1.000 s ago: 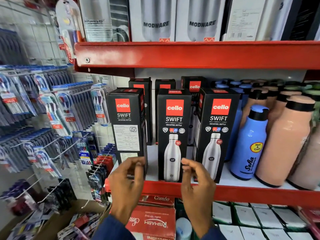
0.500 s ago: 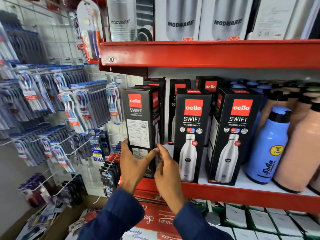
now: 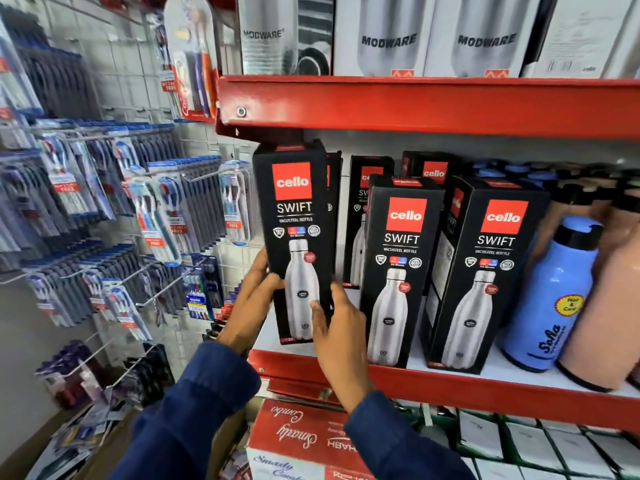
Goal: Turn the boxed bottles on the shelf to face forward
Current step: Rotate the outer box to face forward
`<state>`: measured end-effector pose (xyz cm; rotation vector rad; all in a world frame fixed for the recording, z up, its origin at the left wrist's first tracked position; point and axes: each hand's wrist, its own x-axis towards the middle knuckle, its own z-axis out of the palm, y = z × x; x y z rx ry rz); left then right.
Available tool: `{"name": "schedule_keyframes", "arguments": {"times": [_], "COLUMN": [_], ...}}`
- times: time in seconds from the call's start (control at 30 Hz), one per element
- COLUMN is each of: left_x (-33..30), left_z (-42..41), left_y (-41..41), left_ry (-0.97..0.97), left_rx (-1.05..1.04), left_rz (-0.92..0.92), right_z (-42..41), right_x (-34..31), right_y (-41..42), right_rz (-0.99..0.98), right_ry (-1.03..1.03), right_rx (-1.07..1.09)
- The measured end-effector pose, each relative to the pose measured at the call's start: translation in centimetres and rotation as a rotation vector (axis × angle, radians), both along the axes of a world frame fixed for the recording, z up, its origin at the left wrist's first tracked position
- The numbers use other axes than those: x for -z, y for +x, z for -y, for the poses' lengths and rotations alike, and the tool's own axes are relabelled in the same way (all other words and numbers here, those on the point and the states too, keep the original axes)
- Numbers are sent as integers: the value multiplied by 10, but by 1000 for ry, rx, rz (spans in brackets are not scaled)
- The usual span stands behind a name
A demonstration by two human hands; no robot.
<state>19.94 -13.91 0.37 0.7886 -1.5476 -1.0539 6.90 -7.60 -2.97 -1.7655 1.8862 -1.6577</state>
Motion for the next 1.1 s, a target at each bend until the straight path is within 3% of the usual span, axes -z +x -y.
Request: {"name": "schedule_keyframes", "arguments": {"times": [0.27, 0.53, 0.93, 1.1], "left_x": [32, 78, 82, 76], "left_z": [-8, -20, -33, -57], "left_y": [-1, 7, 6, -6], "left_ry": [99, -64, -118, -231], "left_rx": [8, -288, -368, -649], "left_rz": [106, 373, 400, 206], "right_z": [4, -3, -18, -54], "right_x": [29, 49, 49, 43], "right_y": [0, -4, -9, -33], "right_rz": [-6, -97, -64, 102], "right_ry": [77, 197, 180, 58], "right_rx": [13, 26, -58, -100]}}
